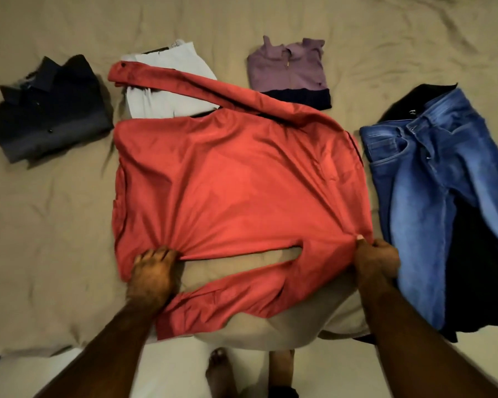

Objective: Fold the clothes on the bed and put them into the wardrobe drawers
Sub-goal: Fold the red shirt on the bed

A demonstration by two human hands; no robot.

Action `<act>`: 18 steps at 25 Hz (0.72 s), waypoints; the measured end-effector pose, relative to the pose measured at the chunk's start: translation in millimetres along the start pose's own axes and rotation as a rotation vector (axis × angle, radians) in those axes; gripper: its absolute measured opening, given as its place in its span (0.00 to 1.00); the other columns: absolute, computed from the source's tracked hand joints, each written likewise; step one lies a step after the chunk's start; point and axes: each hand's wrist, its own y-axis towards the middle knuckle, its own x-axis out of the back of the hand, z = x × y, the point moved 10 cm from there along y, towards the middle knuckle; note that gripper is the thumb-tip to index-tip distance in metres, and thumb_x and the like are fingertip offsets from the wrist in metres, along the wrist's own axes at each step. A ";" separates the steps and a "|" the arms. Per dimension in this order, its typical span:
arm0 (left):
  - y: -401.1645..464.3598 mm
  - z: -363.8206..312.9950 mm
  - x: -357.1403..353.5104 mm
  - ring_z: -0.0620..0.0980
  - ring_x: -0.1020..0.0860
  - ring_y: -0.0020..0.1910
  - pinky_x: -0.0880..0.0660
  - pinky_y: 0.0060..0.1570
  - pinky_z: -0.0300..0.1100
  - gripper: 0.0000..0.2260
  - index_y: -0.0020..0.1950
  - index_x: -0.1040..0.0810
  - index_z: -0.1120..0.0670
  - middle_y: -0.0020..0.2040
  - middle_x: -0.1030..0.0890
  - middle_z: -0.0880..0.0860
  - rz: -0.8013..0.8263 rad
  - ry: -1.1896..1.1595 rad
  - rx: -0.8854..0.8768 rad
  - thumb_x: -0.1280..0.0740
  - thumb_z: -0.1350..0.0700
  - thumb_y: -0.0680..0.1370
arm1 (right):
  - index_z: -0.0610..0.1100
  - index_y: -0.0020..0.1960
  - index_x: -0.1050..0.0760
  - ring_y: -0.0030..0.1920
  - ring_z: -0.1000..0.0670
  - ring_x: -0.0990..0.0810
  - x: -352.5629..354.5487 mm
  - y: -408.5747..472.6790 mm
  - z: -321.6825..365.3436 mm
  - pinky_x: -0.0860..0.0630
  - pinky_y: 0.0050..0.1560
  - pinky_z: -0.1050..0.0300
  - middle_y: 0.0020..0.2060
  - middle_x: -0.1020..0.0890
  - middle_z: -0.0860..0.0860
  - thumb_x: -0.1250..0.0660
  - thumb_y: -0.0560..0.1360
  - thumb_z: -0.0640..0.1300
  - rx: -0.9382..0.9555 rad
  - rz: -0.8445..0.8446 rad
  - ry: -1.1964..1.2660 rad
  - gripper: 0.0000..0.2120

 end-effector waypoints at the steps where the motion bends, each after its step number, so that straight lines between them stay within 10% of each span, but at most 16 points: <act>1: -5.7 6.2 0.4 0.63 0.19 0.41 0.24 0.43 0.55 0.15 0.49 0.15 0.53 0.43 0.17 0.57 0.007 0.020 0.009 0.39 0.50 0.71 | 0.36 0.50 0.16 0.48 0.34 0.16 1.0 -1.0 -5.9 0.24 0.46 0.48 0.46 0.15 0.35 0.27 0.77 0.51 -0.040 -0.010 -0.040 0.16; 6: -4.7 7.9 10.1 0.64 0.19 0.43 0.22 0.45 0.54 0.17 0.48 0.15 0.53 0.44 0.17 0.56 0.046 -0.161 0.201 0.33 0.47 0.65 | 0.38 0.52 0.16 0.54 0.34 0.17 5.1 -4.8 -3.6 0.23 0.54 0.47 0.52 0.14 0.35 0.27 0.77 0.50 -0.061 0.024 -0.022 0.14; 9: 10.2 -70.3 54.5 0.59 0.21 0.45 0.25 0.47 0.51 0.09 0.49 0.18 0.51 0.44 0.19 0.52 -0.121 -0.374 -0.031 0.32 0.48 0.75 | 0.35 0.54 0.17 0.55 0.33 0.17 -6.5 -10.9 -1.1 0.24 0.53 0.47 0.52 0.15 0.34 0.27 0.76 0.58 -0.159 0.138 0.062 0.24; 11: 13.3 -153.6 63.1 0.54 0.20 0.46 0.25 0.47 0.48 0.15 0.49 0.18 0.49 0.44 0.17 0.49 -0.020 -0.488 -0.205 0.31 0.38 0.79 | 0.36 0.56 0.16 0.49 0.36 0.15 -19.3 -13.2 -19.9 0.18 0.46 0.46 0.50 0.14 0.37 0.25 0.66 0.67 -0.330 0.266 0.188 0.36; 14: -2.1 -237.5 35.0 0.49 0.21 0.43 0.26 0.44 0.45 0.29 0.45 0.20 0.49 0.42 0.18 0.47 0.267 -0.433 -0.131 0.35 0.22 0.72 | 0.45 0.56 0.16 0.45 0.44 0.16 -39.3 -44.2 -21.9 0.22 0.40 0.55 0.50 0.12 0.45 0.23 0.68 0.57 -0.487 0.566 0.481 0.21; 18: -25.9 -271.0 -1.1 0.48 0.21 0.40 0.24 0.42 0.48 0.12 0.43 0.24 0.51 0.38 0.20 0.47 0.378 -0.712 0.136 0.31 0.42 0.71 | 0.43 0.62 0.17 0.50 0.44 0.15 -29.0 -64.1 -2.4 0.21 0.47 0.51 0.54 0.12 0.43 0.29 0.78 0.50 -0.368 0.848 0.675 0.16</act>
